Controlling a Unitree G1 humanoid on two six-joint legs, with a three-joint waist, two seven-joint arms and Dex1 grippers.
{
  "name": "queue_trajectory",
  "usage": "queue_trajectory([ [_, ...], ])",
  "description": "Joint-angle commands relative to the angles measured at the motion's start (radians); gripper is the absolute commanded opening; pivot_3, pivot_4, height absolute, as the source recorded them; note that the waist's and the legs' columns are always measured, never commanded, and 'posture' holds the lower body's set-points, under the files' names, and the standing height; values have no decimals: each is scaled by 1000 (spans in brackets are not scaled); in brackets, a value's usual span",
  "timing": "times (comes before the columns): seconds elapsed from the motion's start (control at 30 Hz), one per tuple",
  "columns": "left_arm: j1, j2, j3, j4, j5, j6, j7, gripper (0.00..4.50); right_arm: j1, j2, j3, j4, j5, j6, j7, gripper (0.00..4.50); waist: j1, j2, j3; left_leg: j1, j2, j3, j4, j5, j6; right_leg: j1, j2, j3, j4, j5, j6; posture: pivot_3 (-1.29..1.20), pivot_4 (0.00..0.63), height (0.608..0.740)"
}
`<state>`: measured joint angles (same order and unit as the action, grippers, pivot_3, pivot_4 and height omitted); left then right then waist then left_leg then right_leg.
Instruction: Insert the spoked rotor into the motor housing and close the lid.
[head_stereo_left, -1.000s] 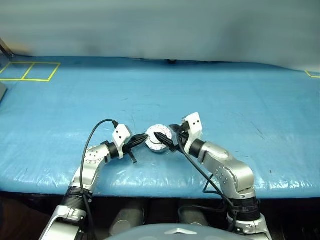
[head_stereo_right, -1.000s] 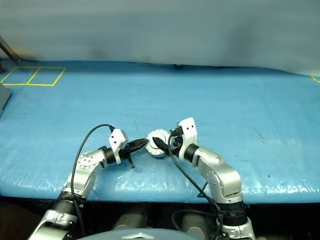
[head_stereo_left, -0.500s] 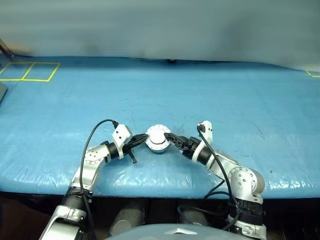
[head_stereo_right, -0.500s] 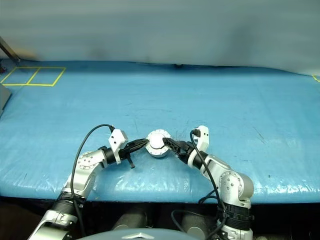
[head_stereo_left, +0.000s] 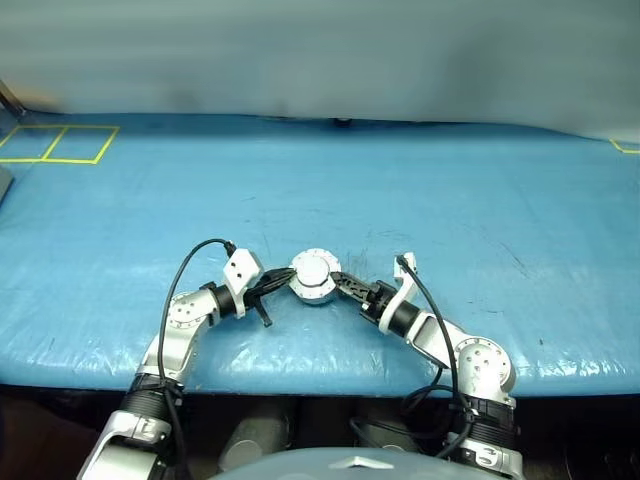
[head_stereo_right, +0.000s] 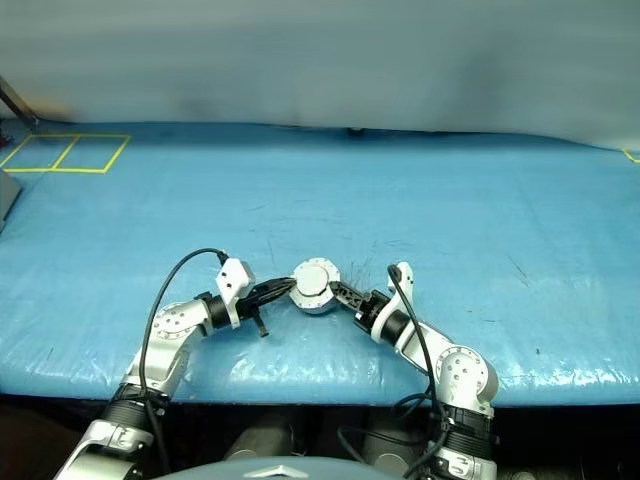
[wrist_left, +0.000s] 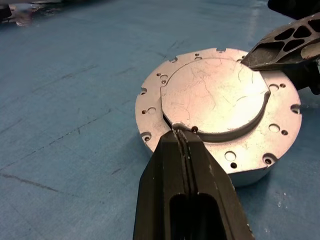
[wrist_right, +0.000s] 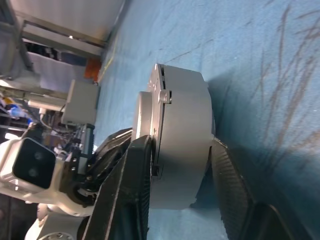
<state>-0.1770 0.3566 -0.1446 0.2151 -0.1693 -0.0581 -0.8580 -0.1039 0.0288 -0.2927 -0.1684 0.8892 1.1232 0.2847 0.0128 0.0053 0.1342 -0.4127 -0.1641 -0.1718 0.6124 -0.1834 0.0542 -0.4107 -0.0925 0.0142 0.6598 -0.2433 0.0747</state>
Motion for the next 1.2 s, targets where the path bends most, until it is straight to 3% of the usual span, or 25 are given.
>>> queue_trajectory([
  [0.03,8,-11,-14,2,4,7,1,0,-2,-10,22,-6,8,1,-14,1271,1,0,0,0,0,0,0,0,0,0,0,0,0,0,0,0,150,740],
  [0.27,10,-51,38,-15,-57,35,28,0,-3,-7,19,-1,30,-15,-35,1271,1,0,0,0,0,0,0,0,0,0,0,0,0,0,0,0,150,740],
  [0.5,19,-149,176,-121,-333,251,64,0,-39,66,-85,3,206,-33,-100,1271,-4,0,2,-4,0,0,0,0,0,-4,0,-1,0,0,0,0,150,740],
  [0.63,25,-162,211,-155,-399,348,99,0,-64,82,-114,2,294,-54,-138,1271,-12,1,5,-5,-1,0,0,-1,2,-5,0,-1,-1,2,-3,0,150,740],
  [0.73,27,-180,230,-172,-436,379,115,619,-75,90,-123,4,342,-79,-161,1271,-21,1,6,-5,-1,0,0,-1,2,-5,0,0,-1,2,-4,0,150,740],
  [1.1,25,-246,307,-206,-680,599,132,4273,-122,90,-60,-33,509,-138,-242,1271,-27,1,9,-5,0,0,0,0,5,-5,0,0,-1,2,-4,0,150,740],
  [1.2,23,-256,318,-213,-735,656,148,4409,-118,84,-38,-37,538,-144,-251,1271,-26,1,9,-5,0,0,0,0,5,-5,0,0,-1,2,-4,0,150,740],
])
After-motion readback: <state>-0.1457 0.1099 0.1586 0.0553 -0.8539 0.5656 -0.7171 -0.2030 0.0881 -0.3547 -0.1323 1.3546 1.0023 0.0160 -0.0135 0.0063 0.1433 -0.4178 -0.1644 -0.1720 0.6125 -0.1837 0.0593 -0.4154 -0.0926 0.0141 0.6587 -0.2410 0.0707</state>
